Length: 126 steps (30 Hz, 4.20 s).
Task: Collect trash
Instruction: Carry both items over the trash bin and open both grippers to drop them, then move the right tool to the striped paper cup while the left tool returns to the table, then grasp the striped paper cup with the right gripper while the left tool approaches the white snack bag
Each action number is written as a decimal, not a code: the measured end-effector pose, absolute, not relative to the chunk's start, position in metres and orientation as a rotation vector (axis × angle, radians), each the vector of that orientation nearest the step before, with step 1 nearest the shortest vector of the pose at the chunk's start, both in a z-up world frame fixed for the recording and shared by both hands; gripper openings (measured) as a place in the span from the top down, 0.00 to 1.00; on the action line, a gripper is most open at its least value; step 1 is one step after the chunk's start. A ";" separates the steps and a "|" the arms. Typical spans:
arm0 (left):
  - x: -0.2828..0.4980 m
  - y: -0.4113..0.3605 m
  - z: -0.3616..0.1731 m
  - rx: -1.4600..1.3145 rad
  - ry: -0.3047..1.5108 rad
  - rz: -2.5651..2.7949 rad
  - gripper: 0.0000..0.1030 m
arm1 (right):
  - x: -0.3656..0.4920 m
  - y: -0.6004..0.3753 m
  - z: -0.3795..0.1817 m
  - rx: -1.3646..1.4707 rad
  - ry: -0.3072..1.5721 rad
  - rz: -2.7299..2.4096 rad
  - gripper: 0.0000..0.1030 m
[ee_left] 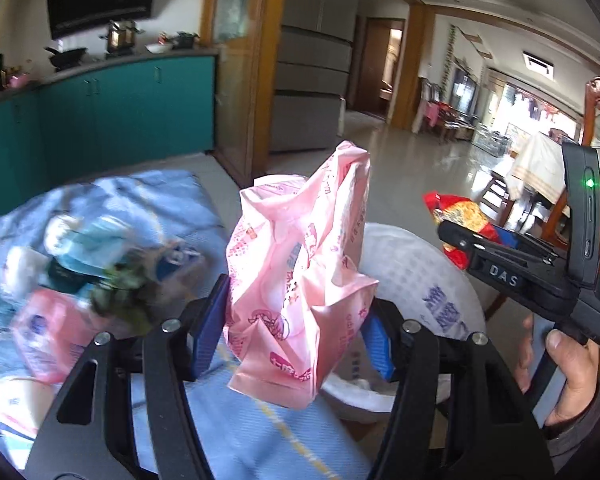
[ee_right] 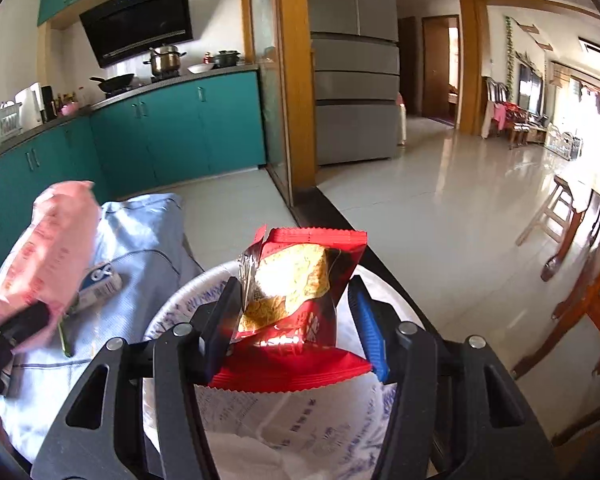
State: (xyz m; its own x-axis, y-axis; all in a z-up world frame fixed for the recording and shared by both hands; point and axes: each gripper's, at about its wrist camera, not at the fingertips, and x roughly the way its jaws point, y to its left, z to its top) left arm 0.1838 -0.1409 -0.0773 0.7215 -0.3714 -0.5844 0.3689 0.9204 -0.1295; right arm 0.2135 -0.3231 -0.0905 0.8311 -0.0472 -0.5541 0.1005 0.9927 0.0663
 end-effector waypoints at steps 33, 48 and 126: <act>0.207 -0.149 -0.101 0.037 0.669 -0.313 0.13 | 0.215 -0.323 -0.096 0.166 0.611 0.001 0.26; 0.199 -0.038 -0.061 -0.101 0.582 -0.145 0.09 | 0.242 -0.231 -0.091 0.075 0.619 0.142 0.20; 0.200 0.098 -0.078 0.111 0.719 0.261 0.08 | 0.178 -0.099 -0.136 -0.166 0.788 0.601 0.27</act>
State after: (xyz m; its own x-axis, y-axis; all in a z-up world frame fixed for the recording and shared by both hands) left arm 0.2003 0.0978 -0.0777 0.7217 0.2738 -0.6358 -0.1977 0.9617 0.1898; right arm 0.1782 -0.0989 -0.1356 0.5488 0.4448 -0.7078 -0.5649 0.8214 0.0781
